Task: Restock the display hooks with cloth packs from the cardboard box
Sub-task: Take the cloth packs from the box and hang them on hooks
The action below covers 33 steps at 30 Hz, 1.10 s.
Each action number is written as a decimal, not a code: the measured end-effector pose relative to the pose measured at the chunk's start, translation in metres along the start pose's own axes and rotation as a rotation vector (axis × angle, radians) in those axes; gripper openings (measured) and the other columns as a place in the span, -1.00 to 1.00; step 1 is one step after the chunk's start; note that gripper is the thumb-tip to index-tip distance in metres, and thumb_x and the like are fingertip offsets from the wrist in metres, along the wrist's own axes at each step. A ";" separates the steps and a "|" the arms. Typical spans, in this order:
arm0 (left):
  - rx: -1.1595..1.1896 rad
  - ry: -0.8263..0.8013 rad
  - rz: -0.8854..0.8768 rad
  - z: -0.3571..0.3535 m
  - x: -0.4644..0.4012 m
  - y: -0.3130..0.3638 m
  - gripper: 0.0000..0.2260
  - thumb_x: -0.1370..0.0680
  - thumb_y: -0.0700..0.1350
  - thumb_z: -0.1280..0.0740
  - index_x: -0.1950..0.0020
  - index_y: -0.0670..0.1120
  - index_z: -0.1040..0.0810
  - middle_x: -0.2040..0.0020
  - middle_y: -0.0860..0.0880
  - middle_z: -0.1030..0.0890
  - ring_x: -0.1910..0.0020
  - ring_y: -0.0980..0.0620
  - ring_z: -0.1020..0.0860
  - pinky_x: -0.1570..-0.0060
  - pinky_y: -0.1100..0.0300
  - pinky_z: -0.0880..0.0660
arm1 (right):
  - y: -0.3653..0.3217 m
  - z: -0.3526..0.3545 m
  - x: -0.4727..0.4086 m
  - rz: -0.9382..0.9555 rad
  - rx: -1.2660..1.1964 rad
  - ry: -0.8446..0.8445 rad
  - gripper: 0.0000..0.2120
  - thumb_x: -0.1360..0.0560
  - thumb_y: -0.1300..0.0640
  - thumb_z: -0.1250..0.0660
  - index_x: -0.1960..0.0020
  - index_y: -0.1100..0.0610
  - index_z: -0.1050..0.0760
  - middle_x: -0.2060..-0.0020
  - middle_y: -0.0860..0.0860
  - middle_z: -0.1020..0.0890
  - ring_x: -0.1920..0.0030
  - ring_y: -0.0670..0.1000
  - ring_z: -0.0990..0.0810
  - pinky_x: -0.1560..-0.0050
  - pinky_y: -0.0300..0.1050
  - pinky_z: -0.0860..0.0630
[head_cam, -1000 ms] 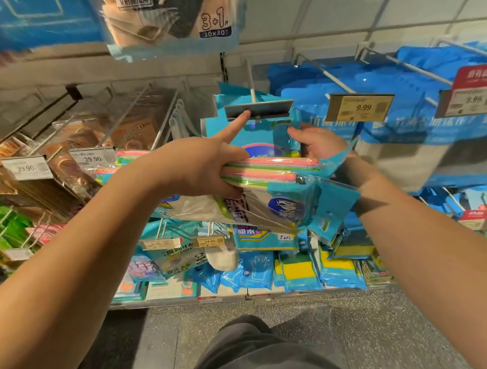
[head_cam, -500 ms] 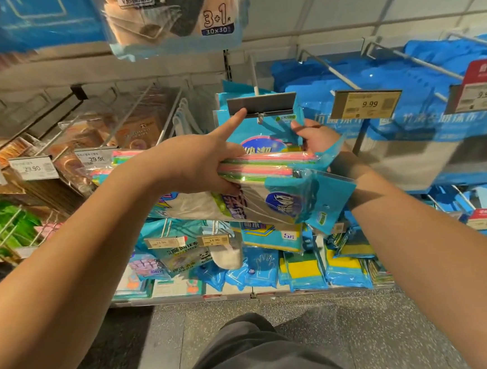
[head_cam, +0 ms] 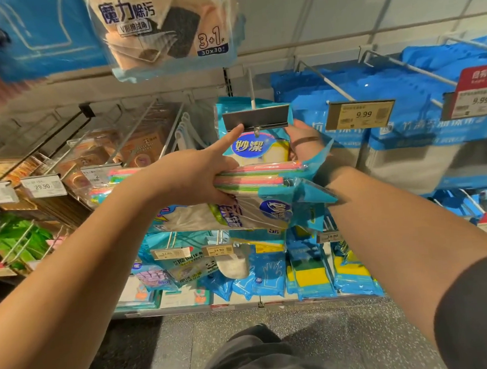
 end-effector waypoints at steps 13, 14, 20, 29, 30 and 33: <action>0.396 0.098 -0.075 -0.024 0.017 0.002 -0.66 -0.46 -0.06 -0.54 -0.17 0.19 -0.56 -0.54 0.36 0.12 -0.36 0.15 -0.46 -0.23 0.08 -0.47 | 0.046 0.106 0.080 -0.007 -0.361 0.028 -0.93 -0.63 0.18 -0.27 0.00 0.10 -0.53 0.16 -0.05 -0.67 0.16 -0.13 -0.66 0.04 -0.25 -0.54; 0.484 0.121 -0.089 -0.031 0.020 -0.002 -0.65 -0.45 -0.09 -0.55 -0.14 0.21 -0.56 -0.55 0.34 0.09 -0.42 0.29 -0.35 -0.28 0.12 -0.44 | 0.057 0.116 0.088 -0.016 -0.403 0.066 -0.91 -0.63 0.15 -0.27 0.05 0.10 -0.50 0.21 -0.04 -0.65 0.21 -0.11 -0.64 0.06 -0.22 -0.51; 1.240 0.123 0.033 -0.106 0.033 -0.015 -0.30 -0.19 0.22 -0.66 -0.19 -0.10 -0.63 -0.32 -0.18 -0.59 -0.20 -0.04 -0.61 -0.22 -0.03 -0.54 | 0.070 0.086 0.152 -0.026 -0.643 -0.159 -0.35 -0.17 -0.42 -0.50 0.03 0.08 -0.61 -0.02 0.09 -0.65 -0.07 0.07 -0.62 -0.06 -0.09 -0.52; 1.527 0.156 0.123 -0.149 0.058 0.005 -0.26 -0.03 0.25 -0.68 -0.03 -0.11 -0.57 0.16 -0.04 -0.73 0.27 0.08 -0.68 0.28 0.24 -0.60 | 0.069 0.041 0.168 -0.077 -0.573 -0.074 -0.87 -0.64 0.16 -0.24 -0.14 0.12 -0.53 0.00 0.04 -0.72 -0.03 0.05 -0.68 -0.02 -0.03 -0.63; 1.511 0.169 0.134 -0.152 0.060 0.004 -0.26 -0.05 0.28 -0.67 -0.03 -0.13 -0.56 0.20 -0.01 -0.72 0.29 0.11 -0.67 0.30 0.28 -0.58 | 0.071 0.040 0.166 -0.092 -0.588 -0.043 -0.88 -0.64 0.17 -0.24 -0.13 0.11 -0.53 0.02 0.04 -0.72 0.02 0.05 -0.69 0.05 -0.04 -0.64; 1.388 0.199 0.182 -0.156 0.069 -0.001 -0.40 -0.32 0.24 -0.56 -0.10 -0.19 -0.53 0.28 0.13 -0.68 0.37 0.27 -0.57 0.35 0.41 -0.46 | 0.075 0.039 0.163 -0.119 -0.612 0.013 -0.89 -0.63 0.16 -0.26 -0.11 0.10 -0.54 0.03 0.06 -0.72 0.05 0.06 -0.70 -0.02 0.06 -0.59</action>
Point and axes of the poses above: each hand's wrist, its own x-axis away from the middle knuckle, its own z-axis out of the back of the hand, y = z × x, the point moved 10 cm from there along -x, towards the middle knuckle
